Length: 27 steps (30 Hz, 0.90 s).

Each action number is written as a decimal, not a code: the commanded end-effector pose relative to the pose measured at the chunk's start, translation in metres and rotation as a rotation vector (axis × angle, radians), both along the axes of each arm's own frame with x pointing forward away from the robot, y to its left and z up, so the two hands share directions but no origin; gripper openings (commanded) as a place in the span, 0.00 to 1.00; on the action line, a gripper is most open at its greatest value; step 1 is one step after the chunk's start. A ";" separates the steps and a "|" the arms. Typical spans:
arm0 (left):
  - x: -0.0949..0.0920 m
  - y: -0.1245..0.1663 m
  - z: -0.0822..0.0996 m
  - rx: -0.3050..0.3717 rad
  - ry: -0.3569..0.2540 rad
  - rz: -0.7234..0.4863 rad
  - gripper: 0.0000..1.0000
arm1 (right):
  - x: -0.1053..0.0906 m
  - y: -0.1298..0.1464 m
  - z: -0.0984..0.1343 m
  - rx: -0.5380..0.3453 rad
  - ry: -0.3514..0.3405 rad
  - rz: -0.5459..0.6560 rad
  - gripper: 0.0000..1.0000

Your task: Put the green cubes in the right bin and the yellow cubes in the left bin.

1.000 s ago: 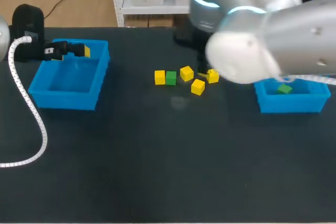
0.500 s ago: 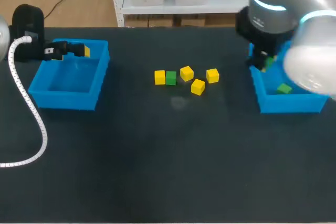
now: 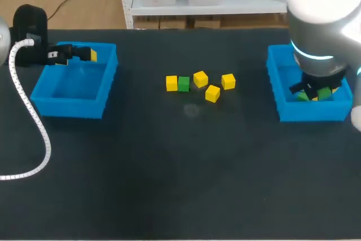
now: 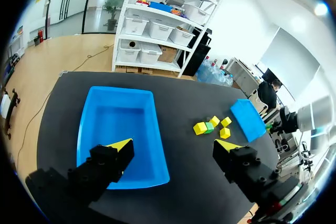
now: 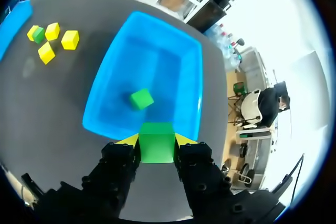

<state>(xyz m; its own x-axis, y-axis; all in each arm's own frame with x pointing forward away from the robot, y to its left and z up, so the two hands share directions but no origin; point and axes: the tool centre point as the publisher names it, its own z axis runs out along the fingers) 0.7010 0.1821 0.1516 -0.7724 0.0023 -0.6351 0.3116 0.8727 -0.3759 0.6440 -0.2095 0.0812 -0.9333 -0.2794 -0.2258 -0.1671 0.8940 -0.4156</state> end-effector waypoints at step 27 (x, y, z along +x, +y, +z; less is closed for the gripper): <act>-0.001 0.002 -0.002 -0.010 -0.007 -0.006 1.00 | 0.095 0.053 0.027 -0.121 0.001 0.241 1.00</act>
